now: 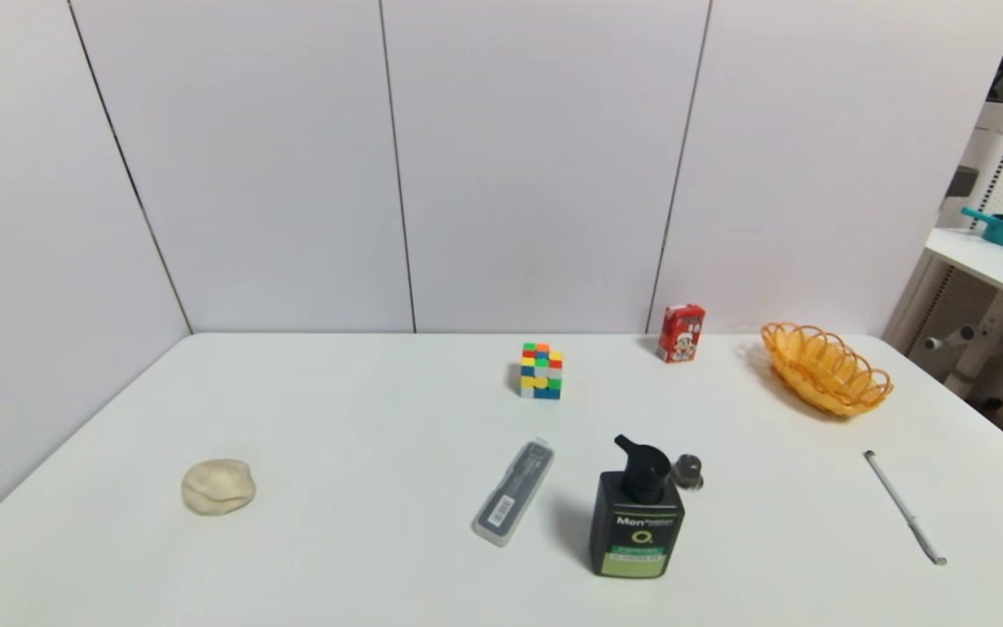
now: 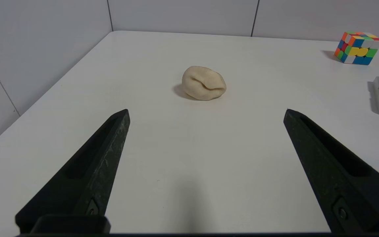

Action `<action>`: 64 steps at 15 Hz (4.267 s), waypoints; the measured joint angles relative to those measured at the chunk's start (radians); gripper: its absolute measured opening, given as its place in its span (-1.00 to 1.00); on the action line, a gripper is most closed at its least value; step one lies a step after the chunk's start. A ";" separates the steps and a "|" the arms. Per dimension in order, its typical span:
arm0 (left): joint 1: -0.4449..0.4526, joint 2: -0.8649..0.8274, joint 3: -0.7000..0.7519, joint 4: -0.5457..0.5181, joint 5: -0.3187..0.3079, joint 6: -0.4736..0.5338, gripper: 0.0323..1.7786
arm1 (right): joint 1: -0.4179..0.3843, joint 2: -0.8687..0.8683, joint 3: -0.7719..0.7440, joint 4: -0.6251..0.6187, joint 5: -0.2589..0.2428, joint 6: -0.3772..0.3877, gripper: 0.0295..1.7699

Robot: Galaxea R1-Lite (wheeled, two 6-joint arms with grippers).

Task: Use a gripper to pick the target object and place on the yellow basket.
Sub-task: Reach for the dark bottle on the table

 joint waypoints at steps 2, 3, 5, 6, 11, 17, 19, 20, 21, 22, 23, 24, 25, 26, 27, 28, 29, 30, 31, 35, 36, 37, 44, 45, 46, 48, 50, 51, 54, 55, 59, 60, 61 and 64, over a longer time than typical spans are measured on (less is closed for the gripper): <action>0.000 0.000 0.000 0.000 0.000 0.000 0.90 | 0.000 0.000 0.000 0.009 0.000 -0.003 0.92; 0.000 0.000 0.000 0.000 0.000 0.000 0.90 | 0.000 0.004 0.000 0.010 0.002 -0.006 0.92; 0.000 0.000 0.000 0.000 0.000 0.000 0.90 | 0.000 0.032 -0.027 0.006 0.012 -0.007 0.92; 0.000 0.000 0.000 0.000 -0.001 0.000 0.90 | 0.000 0.062 -0.069 0.007 0.016 -0.011 0.92; 0.000 0.000 0.000 0.000 0.000 0.000 0.90 | 0.012 0.367 -0.439 0.001 0.064 -0.055 0.92; 0.000 0.000 0.000 0.000 -0.001 0.000 0.90 | 0.163 0.811 -0.855 0.003 0.083 -0.083 0.92; 0.000 0.000 0.000 0.000 0.000 0.000 0.90 | 0.219 0.959 -1.002 0.009 0.138 -0.086 0.92; 0.000 0.000 0.000 0.000 0.000 0.000 0.90 | 0.234 1.024 -1.064 0.010 0.189 -0.088 0.92; 0.000 0.000 0.000 0.000 0.000 0.000 0.90 | 0.246 1.083 -1.115 0.010 0.267 -0.098 0.92; 0.000 0.000 0.000 0.000 0.000 0.000 0.90 | 0.253 1.134 -1.150 0.010 0.358 -0.121 0.92; 0.000 0.000 0.000 0.000 0.000 0.000 0.90 | 0.258 1.182 -1.174 0.013 0.460 -0.162 0.92; 0.000 0.000 0.000 0.000 0.000 0.000 0.90 | 0.260 1.223 -1.185 0.014 0.554 -0.209 0.92; 0.000 0.000 0.000 0.000 0.000 0.000 0.90 | 0.262 1.260 -1.189 0.015 0.640 -0.262 0.92; 0.000 0.000 0.000 0.000 0.000 0.000 0.90 | 0.263 1.296 -1.182 0.021 0.720 -0.323 0.92; 0.000 0.000 0.000 0.000 0.000 0.000 0.90 | 0.263 1.326 -1.164 0.033 0.779 -0.377 0.92; 0.000 0.000 0.000 0.000 0.000 0.000 0.90 | 0.264 1.355 -1.144 0.053 0.821 -0.429 0.92; 0.000 0.000 0.000 0.000 0.000 0.000 0.90 | 0.265 1.384 -1.122 0.080 0.849 -0.481 0.92; 0.000 0.000 0.000 0.000 0.000 0.000 0.90 | 0.266 1.411 -1.103 0.105 0.863 -0.520 0.92; 0.000 0.000 0.000 0.000 0.000 0.000 0.90 | 0.268 1.437 -1.084 0.120 0.867 -0.548 0.92; 0.000 0.000 0.000 0.000 0.000 0.000 0.90 | 0.274 1.530 -0.990 0.125 0.878 -0.611 0.92; 0.000 0.000 0.000 0.000 0.000 0.000 0.90 | 0.280 1.551 -0.972 0.124 0.888 -0.618 0.92; 0.000 0.000 0.000 0.000 0.000 0.000 0.90 | 0.284 1.569 -0.959 0.125 0.893 -0.635 0.92; 0.000 0.000 0.000 0.000 0.000 0.000 0.90 | 0.288 1.669 -0.885 0.126 0.895 -0.796 0.92; 0.000 0.000 0.000 0.000 0.000 0.000 0.90 | 0.288 1.676 -0.875 0.126 0.894 -0.808 0.92; 0.000 0.000 0.000 0.000 0.000 0.000 0.90 | 0.288 1.682 -0.865 0.125 0.894 -0.817 0.92; 0.000 0.000 0.000 0.000 0.000 0.000 0.90 | 0.295 1.693 -0.856 0.120 0.894 -0.818 0.92; 0.000 0.000 0.000 0.000 0.000 0.000 0.90 | 0.307 1.703 -0.852 0.119 0.895 -0.819 0.92; 0.000 0.000 0.000 0.000 0.000 0.000 0.90 | 0.313 1.709 -0.851 0.117 0.895 -0.819 0.92; 0.000 0.000 0.000 0.000 0.000 0.000 0.90 | 0.323 1.733 -0.845 0.114 0.894 -0.834 0.92; 0.000 0.000 0.000 0.000 0.000 0.000 0.90 | 0.324 1.744 -0.843 0.114 0.894 -0.849 0.92; 0.000 0.000 0.000 0.000 0.000 0.000 0.90 | 0.326 1.789 -0.847 0.114 0.893 -0.876 0.92; 0.000 0.000 0.000 0.000 0.001 0.000 0.90 | 0.329 1.798 -0.849 0.113 0.893 -0.876 0.92; 0.000 0.000 0.000 0.000 0.000 0.000 0.90 | 0.334 1.806 -0.851 0.110 0.894 -0.876 0.92; 0.000 0.000 0.000 0.000 0.000 0.000 0.90 | 0.347 1.829 -0.869 0.102 0.893 -0.876 0.92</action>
